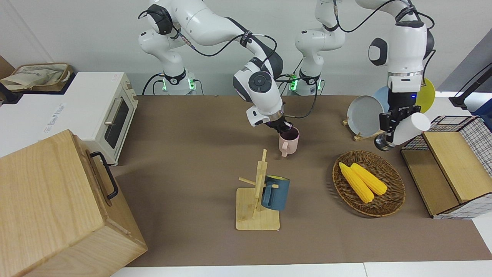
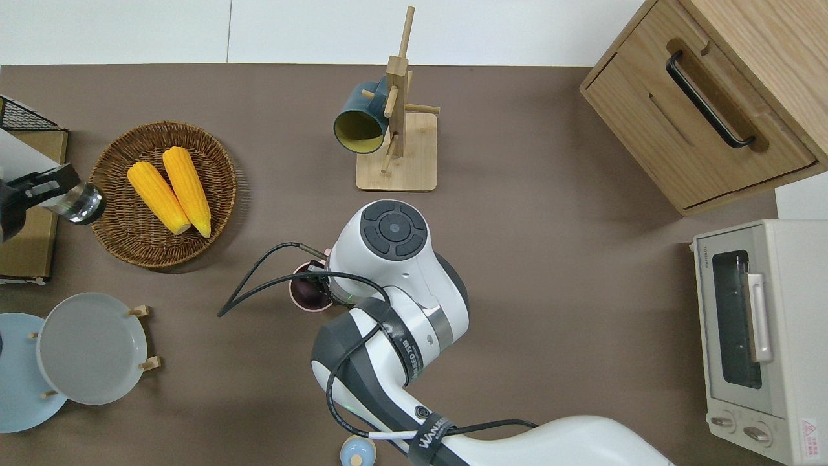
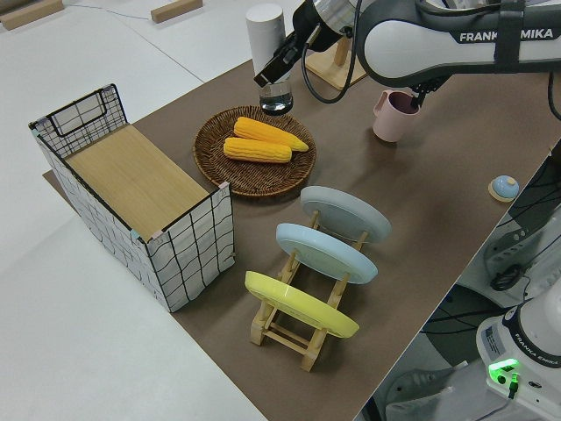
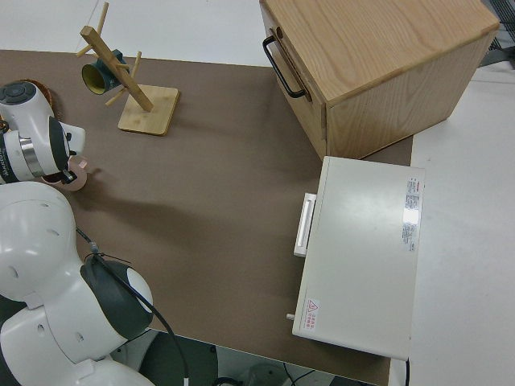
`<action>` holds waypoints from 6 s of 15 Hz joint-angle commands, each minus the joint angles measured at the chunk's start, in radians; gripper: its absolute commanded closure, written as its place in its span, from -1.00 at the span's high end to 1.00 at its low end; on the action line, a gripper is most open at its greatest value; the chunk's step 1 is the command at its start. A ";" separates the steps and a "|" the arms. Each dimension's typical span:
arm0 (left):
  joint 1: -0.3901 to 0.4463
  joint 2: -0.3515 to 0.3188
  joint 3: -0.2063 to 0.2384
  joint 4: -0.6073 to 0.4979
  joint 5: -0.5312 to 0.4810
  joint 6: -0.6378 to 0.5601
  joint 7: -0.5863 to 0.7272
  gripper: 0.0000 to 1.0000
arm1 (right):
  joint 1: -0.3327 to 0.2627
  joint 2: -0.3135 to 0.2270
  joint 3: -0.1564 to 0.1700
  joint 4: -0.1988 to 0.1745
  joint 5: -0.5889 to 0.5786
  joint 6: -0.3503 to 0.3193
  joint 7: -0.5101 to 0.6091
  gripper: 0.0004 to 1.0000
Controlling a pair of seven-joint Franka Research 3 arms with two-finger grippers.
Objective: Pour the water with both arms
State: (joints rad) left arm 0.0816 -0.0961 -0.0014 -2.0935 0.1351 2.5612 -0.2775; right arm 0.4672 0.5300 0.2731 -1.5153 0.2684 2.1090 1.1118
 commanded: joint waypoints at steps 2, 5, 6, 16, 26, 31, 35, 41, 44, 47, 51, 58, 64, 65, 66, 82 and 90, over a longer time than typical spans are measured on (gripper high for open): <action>-0.028 -0.044 -0.023 -0.109 0.031 0.129 -0.083 -1.00 | 0.021 0.018 -0.009 0.021 0.043 0.062 0.022 -0.66; -0.028 -0.044 -0.035 -0.158 0.031 0.181 -0.100 -1.00 | 0.021 0.018 -0.011 0.012 0.038 0.097 0.020 0.00; -0.026 -0.044 -0.049 -0.172 0.031 0.195 -0.113 -1.00 | 0.021 0.018 -0.011 0.009 0.034 0.104 0.020 0.12; -0.028 -0.071 -0.103 -0.232 0.032 0.203 -0.127 -1.00 | -0.194 -0.021 0.170 0.023 -0.107 -0.024 0.131 0.98; -0.112 -0.171 -0.146 -0.264 0.031 -0.039 -0.152 -1.00 | -0.349 -0.152 0.161 0.130 -0.328 -0.420 -0.255 0.98; -0.183 -0.214 -0.149 -0.264 0.015 -0.147 -0.166 -1.00 | -0.372 -0.217 0.074 0.130 -0.412 -0.495 -0.556 0.98; -0.238 -0.220 -0.150 -0.264 0.002 -0.213 -0.181 -1.00 | -0.392 -0.303 -0.012 0.119 -0.414 -0.541 -0.769 0.98; -0.309 -0.221 -0.150 -0.270 -0.017 -0.263 -0.232 -1.00 | -0.392 -0.398 -0.155 0.099 -0.413 -0.627 -0.989 0.98; -0.332 -0.223 -0.152 -0.273 -0.019 -0.298 -0.238 -1.00 | -0.392 -0.447 -0.205 0.061 -0.408 -0.629 -1.061 0.98; -0.348 -0.223 -0.152 -0.277 -0.038 -0.326 -0.242 -1.00 | -0.392 -0.487 -0.225 0.027 -0.406 -0.629 -1.075 0.98; -0.359 -0.209 -0.154 -0.275 -0.058 -0.368 -0.241 -1.00 | -0.410 -0.515 -0.235 0.018 -0.402 -0.639 -1.145 0.98; -0.375 -0.153 -0.158 -0.249 -0.063 -0.413 -0.227 -1.00 | -0.444 -0.577 -0.264 -0.002 -0.364 -0.676 -1.210 0.98; -0.382 -0.071 -0.158 -0.169 -0.065 -0.508 -0.216 -1.00 | -0.441 -0.593 -0.285 0.004 -0.308 -0.673 -1.210 0.98; -0.382 -0.054 -0.158 -0.146 -0.065 -0.531 -0.216 -1.00 | -0.441 -0.591 -0.285 0.006 -0.287 -0.672 -1.202 0.98; -0.382 -0.042 -0.158 -0.132 -0.063 -0.544 -0.216 -1.00 | -0.441 -0.590 -0.285 0.007 -0.272 -0.670 -1.199 0.98; -0.382 0.045 -0.167 -0.013 -0.098 -0.755 -0.173 -1.00 | -0.444 -0.582 -0.293 0.003 -0.247 -0.644 -1.145 0.98; -0.382 0.111 -0.167 0.076 -0.123 -0.861 -0.172 -1.00 | -0.441 -0.579 -0.293 -0.008 -0.264 -0.652 -1.147 0.98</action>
State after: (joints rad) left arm -0.2846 -0.0326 -0.1790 -2.1075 0.0273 1.7876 -0.4625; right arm 0.0366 -0.0403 -0.0275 -1.5005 0.0099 1.4399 -0.0506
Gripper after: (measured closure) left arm 0.357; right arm 0.009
